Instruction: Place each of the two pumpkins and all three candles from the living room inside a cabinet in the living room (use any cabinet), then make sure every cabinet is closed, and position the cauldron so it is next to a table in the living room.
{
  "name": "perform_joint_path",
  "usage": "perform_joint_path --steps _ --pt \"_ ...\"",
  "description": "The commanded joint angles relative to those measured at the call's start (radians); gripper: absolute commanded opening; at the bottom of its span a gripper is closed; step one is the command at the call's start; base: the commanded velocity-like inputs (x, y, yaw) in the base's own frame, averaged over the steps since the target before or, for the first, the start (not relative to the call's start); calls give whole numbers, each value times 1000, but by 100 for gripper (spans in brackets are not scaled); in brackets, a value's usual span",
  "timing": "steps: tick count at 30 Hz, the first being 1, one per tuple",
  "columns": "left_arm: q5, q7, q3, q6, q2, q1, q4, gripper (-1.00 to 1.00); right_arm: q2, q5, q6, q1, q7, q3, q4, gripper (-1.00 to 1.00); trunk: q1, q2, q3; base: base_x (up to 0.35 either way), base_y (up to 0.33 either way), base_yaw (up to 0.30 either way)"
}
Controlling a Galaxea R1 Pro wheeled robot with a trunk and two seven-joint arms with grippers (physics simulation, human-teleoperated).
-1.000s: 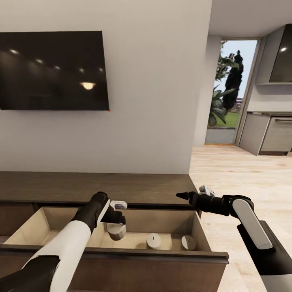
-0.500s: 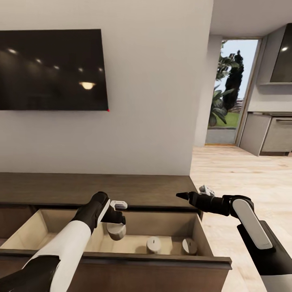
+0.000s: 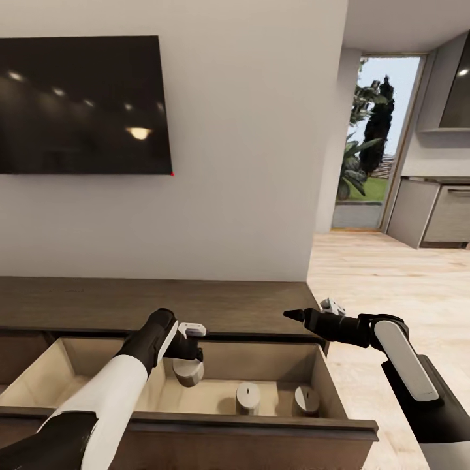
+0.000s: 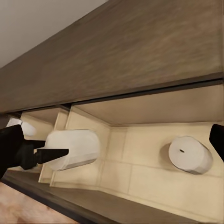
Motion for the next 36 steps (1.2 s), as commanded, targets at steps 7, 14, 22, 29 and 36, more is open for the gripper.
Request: perform_joint_path --steps 7,14,22,29,36 --pt "-11 -9 2 3 -1 0 -2 -100 -4 -10 1 -1 -10 -1 -1 100 3 -2 -28 1 0 0" --pt "-11 -8 2 3 0 0 -1 -100 -34 -11 1 16 76 -49 1 100 6 -4 -55 0 0 0" --pt "-11 -6 2 3 1 0 -2 -100 -79 -3 1 100 311 -219 5 100 10 -6 -86 0 0 0" --pt "-11 -6 2 3 1 0 -3 -100 -81 -6 1 128 408 -287 5 100 10 -6 -90 0 0 0" --pt "-11 -6 2 3 1 0 -3 -100 -81 0 1 144 460 -330 5 100 10 -6 -90 96 0 0"
